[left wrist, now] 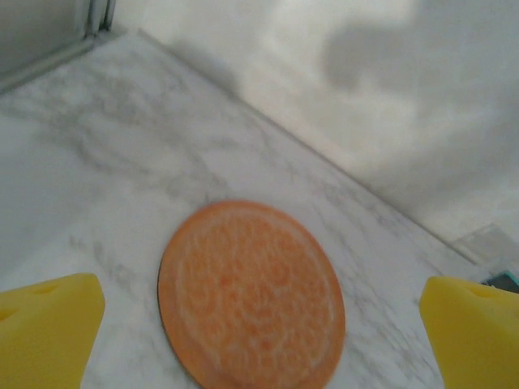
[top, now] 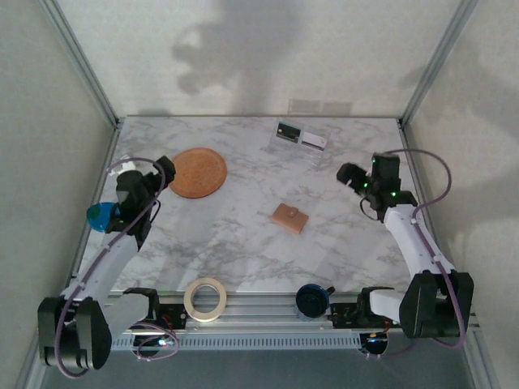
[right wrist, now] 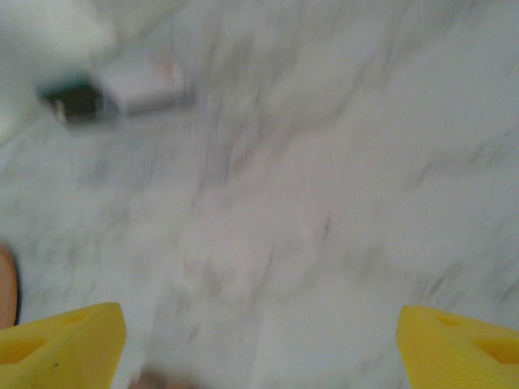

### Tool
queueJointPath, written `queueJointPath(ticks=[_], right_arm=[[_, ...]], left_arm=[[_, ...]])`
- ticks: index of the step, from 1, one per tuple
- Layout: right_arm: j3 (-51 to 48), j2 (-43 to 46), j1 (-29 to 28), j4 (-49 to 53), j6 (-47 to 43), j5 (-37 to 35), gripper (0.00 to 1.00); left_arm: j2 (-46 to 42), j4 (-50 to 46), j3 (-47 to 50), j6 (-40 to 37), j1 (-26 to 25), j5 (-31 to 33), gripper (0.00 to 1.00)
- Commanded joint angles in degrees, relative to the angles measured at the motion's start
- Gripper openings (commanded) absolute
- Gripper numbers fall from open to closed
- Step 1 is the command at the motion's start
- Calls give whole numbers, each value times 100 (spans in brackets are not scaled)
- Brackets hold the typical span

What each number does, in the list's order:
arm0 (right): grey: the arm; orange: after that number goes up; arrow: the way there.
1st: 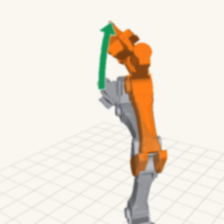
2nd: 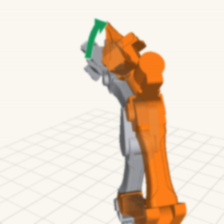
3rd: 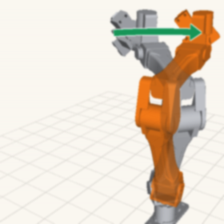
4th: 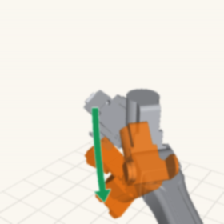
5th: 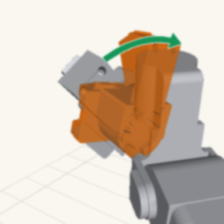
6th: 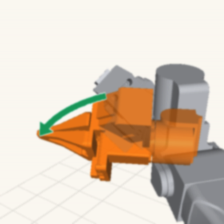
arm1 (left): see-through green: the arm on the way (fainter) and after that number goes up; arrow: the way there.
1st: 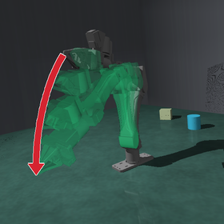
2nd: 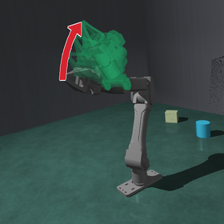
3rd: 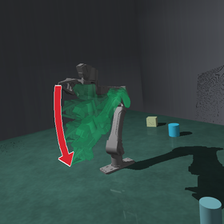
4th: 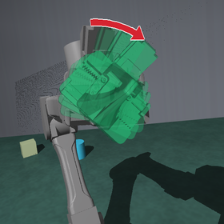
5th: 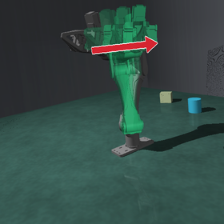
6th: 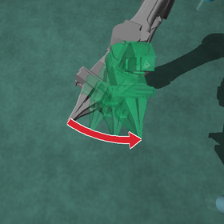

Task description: Put the credit cards into the card holder

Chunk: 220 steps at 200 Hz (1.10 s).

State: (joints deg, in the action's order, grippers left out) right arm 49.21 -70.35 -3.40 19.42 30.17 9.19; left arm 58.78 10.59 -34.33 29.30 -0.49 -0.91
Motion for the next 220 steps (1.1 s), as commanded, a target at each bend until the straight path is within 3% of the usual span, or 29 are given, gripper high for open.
queueJointPath(ticks=[1,25,48,97,128,169,220], right_arm=[[-280,-341,-212,714,189,2307,76],[-332,-717,-646,558,-65,2726,69],[-463,-1252,-775,146,40,3154,57],[-366,-1976,-858,-256,-113,3292,54],[-135,-2184,-884,-149,-426,2661,55],[201,-2496,-887,-243,-577,2141,59],[558,-3123,-1074,-278,-697,2718,44]], left_arm=[[-68,-741,3,431,-43,-1564,100],[193,-769,-158,440,-461,-2343,100],[478,-703,-259,407,-1118,-2430,100],[1003,-317,-177,766,-1955,-2740,100],[1343,-460,-408,787,-2422,-2707,99],[1729,-270,-399,1049,-2695,-2827,98],[2006,173,-253,1402,-2820,-3029,97]])
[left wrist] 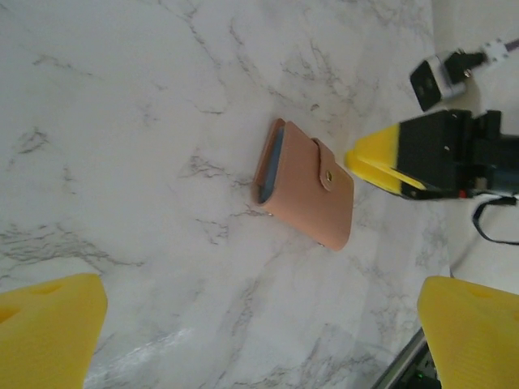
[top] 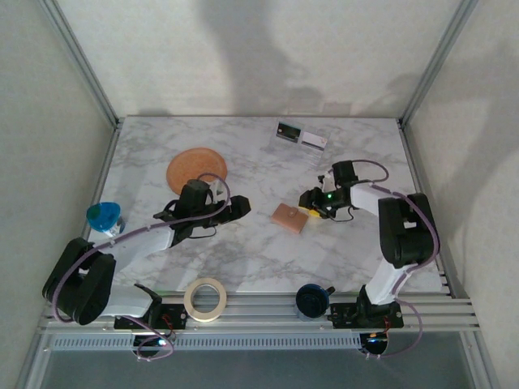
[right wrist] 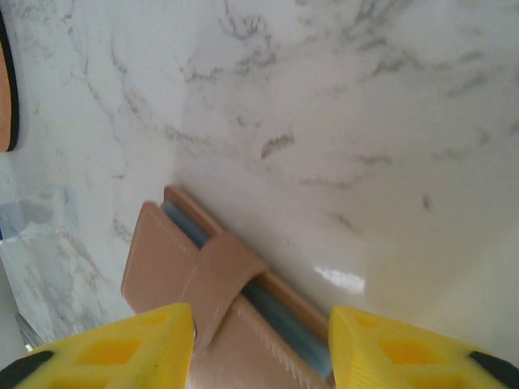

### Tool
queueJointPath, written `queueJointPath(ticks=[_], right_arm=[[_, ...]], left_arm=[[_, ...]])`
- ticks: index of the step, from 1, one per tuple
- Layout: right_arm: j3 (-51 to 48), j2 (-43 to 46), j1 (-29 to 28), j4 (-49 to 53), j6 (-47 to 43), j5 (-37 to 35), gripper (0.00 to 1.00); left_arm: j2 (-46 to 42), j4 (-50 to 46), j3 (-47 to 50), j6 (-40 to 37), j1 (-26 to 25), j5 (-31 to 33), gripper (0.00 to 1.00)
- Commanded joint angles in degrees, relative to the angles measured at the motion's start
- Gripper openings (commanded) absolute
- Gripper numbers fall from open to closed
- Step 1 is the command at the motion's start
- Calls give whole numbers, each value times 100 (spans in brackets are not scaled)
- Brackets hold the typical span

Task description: Put the credit cards into the card holder

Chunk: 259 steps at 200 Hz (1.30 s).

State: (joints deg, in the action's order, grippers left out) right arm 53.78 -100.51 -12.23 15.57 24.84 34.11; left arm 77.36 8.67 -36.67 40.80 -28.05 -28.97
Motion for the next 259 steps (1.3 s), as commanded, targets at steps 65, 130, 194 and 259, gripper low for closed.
queueJointPath(ticks=[65,130,194,259], right_arm=[[-480,823,-1308,144,295,1101,38],[-220,784,-1159,1054,-183,251,38],[-245,270,-1285,331,135,461,34],[-264,-232,-1460,-245,365,617,29]], left_arm=[[599,407,-4,378,-175,-398,92],[1491,497,-315,121,-179,-892,70],[1826,230,-778,-184,-350,-1225,63],[2455,-473,-1298,-444,-359,-1005,62]])
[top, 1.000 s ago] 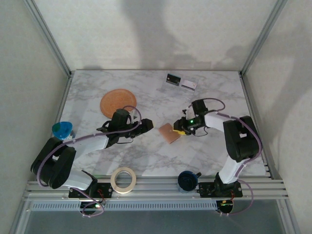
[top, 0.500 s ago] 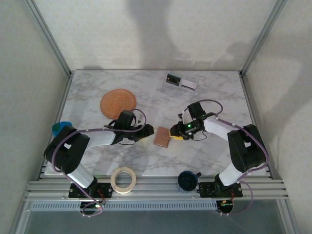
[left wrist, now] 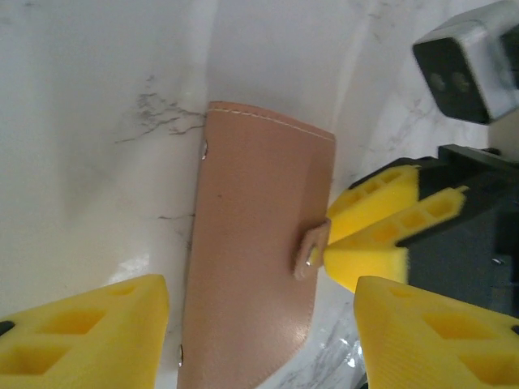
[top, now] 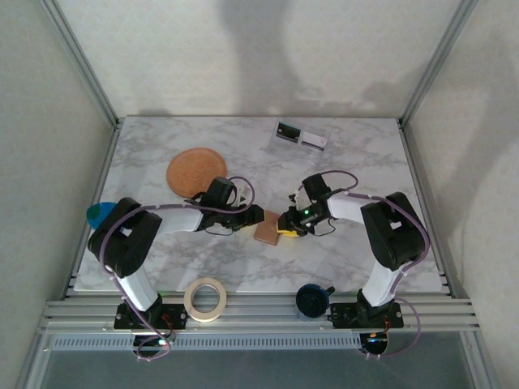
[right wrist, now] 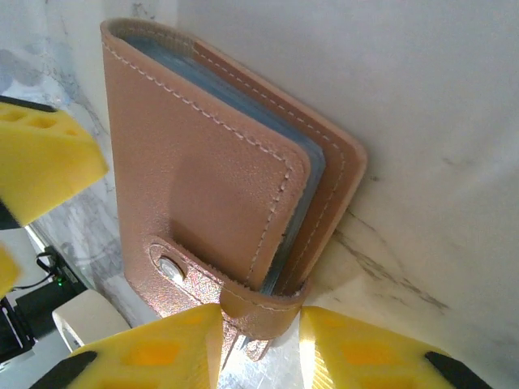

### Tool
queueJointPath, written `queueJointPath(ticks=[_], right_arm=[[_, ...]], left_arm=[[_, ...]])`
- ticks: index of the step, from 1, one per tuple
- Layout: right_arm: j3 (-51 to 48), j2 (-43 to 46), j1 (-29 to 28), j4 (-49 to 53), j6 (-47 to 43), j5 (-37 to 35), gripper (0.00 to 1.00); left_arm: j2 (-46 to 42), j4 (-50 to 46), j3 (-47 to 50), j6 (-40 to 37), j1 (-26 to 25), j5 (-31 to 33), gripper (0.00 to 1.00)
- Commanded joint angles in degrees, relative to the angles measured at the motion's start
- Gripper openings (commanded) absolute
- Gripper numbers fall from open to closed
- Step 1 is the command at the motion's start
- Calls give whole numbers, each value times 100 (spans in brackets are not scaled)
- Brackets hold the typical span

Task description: Put the credit cards into the card holder

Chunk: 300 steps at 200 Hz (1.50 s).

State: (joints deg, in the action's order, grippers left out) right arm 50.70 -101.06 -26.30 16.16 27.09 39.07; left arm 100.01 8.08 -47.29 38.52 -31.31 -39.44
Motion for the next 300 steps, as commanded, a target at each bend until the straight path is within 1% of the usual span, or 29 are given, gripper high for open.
queueJointPath(ticks=[1,14,21,32,53,86,90,108,125,129,140,151,169,188,203,228,236,251,263,276,288,300], right_arm=[[45,-182,-51,-305,139,128,29],[46,-247,-74,-348,138,188,24],[22,-241,-79,-371,145,189,23],[-51,-213,-80,-480,182,188,23],[-52,-290,-100,-641,257,277,22],[-53,-206,-182,-643,262,179,22],[-64,-188,-186,-656,254,152,22],[-109,-27,-199,-632,148,-103,22],[-236,386,-270,-524,2,-615,26],[-258,520,-305,-483,-28,-766,29],[-318,833,-417,-398,-156,-1163,40],[-341,1078,-583,-361,-293,-1499,44],[-299,1293,-860,-323,-483,-1845,44],[-317,1369,-1097,-525,-406,-1886,44],[-289,1259,-1309,-758,-243,-1951,44],[-285,1067,-1619,-930,44,-2651,46],[-338,1018,-1797,-1007,73,-2850,46],[-309,820,-1907,-1049,64,-3129,47],[-234,695,-1989,-991,34,-3551,46],[-150,632,-2046,-792,98,-4088,43],[-119,624,-2054,-650,243,-4499,37],[-79,601,-2057,-515,364,-4825,29]], left_arm=[[197,-426,-241,-219,-33,51,62],[266,-337,-238,-186,-33,-10,62],[302,-217,-205,-133,-33,-102,61],[360,-141,-202,-82,-33,-168,58],[467,-159,-265,-156,-33,-321,38],[224,-242,-220,-226,-42,-330,19],[174,-243,-194,-227,-42,-328,14],[-91,-249,-14,-163,-42,-223,0],[-320,-149,146,5,-42,-148,0],[-350,-145,162,37,-41,-151,0],[-425,-157,176,104,-42,-154,0],[-508,-148,217,150,-43,-136,0],[-617,-153,272,229,-51,-39,0],[-657,-147,273,276,-51,-78,0],[-708,-136,307,311,-60,-69,0],[-758,214,465,562,-59,-201,0],[-738,238,445,587,-68,-270,0],[-730,203,405,558,-101,-352,0],[-752,235,396,576,-122,-349,0],[-741,290,377,626,-130,-398,0],[-718,259,337,593,-139,-454,0],[-736,184,325,522,-138,-450,0]])
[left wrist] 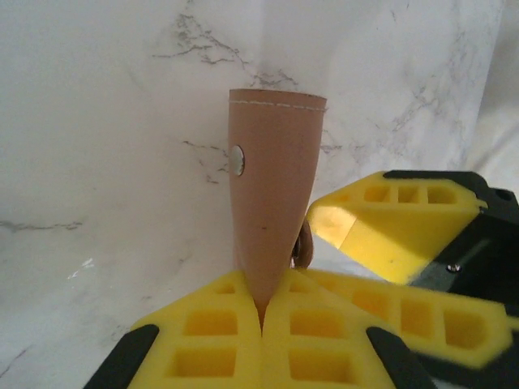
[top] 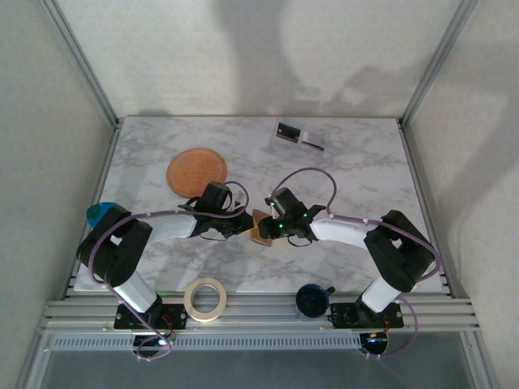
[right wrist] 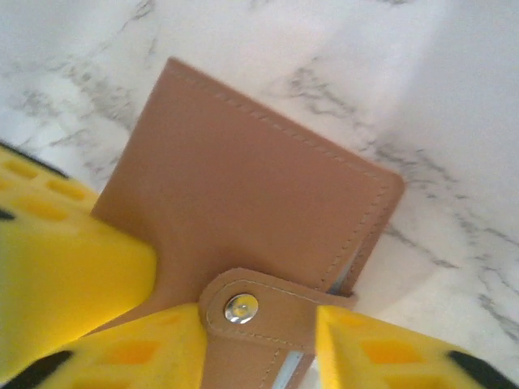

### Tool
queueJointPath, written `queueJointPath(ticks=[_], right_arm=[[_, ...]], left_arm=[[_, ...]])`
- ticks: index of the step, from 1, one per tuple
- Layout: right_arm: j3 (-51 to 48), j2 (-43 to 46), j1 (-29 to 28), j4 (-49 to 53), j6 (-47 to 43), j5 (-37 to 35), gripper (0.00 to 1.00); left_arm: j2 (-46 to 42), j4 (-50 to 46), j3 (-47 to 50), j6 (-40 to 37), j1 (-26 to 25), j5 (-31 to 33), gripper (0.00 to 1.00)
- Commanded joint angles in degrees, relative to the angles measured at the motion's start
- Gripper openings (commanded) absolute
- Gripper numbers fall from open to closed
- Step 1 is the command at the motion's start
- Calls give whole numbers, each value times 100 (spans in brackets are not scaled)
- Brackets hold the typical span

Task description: Put the credit cards into the card holder

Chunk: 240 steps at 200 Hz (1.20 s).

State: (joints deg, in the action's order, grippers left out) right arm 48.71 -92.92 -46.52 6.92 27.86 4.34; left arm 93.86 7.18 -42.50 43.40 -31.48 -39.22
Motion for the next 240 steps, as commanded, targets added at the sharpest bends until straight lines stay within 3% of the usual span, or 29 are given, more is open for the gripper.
queueJointPath(ticks=[1,25,43,96,126,131,140,150,184,212,221,231,233,240], right_arm=[[125,-219,-34,421,293,-1372,28],[297,-275,-36,828,346,-1719,19],[214,-204,-33,949,560,-2033,0],[112,24,4,1520,976,-2500,0],[3,200,185,1527,784,-2287,0],[-58,282,194,1435,751,-2165,0],[-182,457,195,1201,672,-1873,0],[-296,660,196,923,556,-1484,0],[-282,1446,188,541,63,-362,0],[-97,1642,187,398,-162,341,0],[54,1598,187,591,-197,284,0],[228,1522,190,1051,-35,-323,0],[245,1498,195,1139,-6,-444,3],[293,1401,232,1335,48,-742,29]], left_arm=[[-122,270,-153,32,-121,-468,0],[-150,266,-119,6,-121,-401,0],[-57,157,-170,-86,-122,-406,0],[-26,-45,-117,-249,-60,-142,0],[-48,52,5,-230,-33,-18,0],[-25,49,-15,-231,-33,-32,7],[48,-34,-91,-287,-33,-40,28],[100,-219,-181,-414,-33,29,39],[-16,-244,-238,-496,43,54,56],[-107,-486,-374,-708,144,93,59],[-147,-484,-360,-710,212,116,59],[-138,-497,-356,-700,310,104,59],[-140,-509,-356,-701,323,107,59],[-124,-576,-364,-728,367,103,58]])
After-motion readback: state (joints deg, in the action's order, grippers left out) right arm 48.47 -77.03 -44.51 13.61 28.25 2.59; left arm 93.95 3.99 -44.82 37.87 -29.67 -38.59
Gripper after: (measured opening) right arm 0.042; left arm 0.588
